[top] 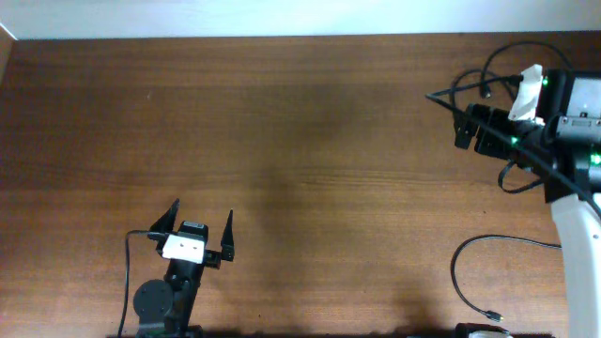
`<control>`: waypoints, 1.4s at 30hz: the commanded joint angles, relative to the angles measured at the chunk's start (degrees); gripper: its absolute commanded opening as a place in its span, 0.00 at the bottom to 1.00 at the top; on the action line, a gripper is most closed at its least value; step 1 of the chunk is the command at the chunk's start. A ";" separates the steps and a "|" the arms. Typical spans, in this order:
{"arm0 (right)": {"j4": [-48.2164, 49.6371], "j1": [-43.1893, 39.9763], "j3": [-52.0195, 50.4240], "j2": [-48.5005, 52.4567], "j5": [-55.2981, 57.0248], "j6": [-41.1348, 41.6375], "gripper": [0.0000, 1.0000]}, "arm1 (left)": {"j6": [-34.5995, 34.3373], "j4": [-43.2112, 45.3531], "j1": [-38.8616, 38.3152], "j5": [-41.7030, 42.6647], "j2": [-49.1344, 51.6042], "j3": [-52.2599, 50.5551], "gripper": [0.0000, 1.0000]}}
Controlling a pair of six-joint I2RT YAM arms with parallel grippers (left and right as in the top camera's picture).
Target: Untangle cables
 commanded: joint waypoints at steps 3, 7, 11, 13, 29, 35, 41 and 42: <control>18.01 0.33 -18.60 -12.74 -4.57 -0.26 1.00 | 0.94 -0.37 -0.13 -0.42 -0.33 -0.15 0.99; 38.07 0.33 -37.33 -25.86 -5.03 -0.26 1.00 | 0.94 -0.37 -0.13 -0.42 -0.33 -0.13 0.99; 55.47 0.33 -55.36 -37.68 -4.98 -0.28 1.00 | 0.94 -0.37 -0.13 -0.42 -0.33 -0.15 0.99; 60.89 0.31 -61.31 -41.42 -4.94 -0.31 1.00 | 0.94 -0.39 -0.13 -0.42 -0.33 -0.13 0.99; 68.89 0.31 -80.61 -60.83 -2.36 -0.31 1.00 | 0.94 -0.37 -0.13 -0.42 -0.33 -0.15 0.99; 55.47 0.31 -80.61 -70.40 -2.34 -0.31 1.00 | 0.94 -0.37 -0.13 -0.42 -0.33 -0.15 0.99; 50.97 0.31 -80.61 -75.06 -2.32 -1.16 1.00 | 0.94 -0.39 -0.13 -0.42 -0.33 -0.13 0.99; 50.97 0.31 -80.61 -75.06 -2.32 -1.16 1.00 | 0.94 -0.37 -0.13 -0.42 -0.33 -0.13 0.99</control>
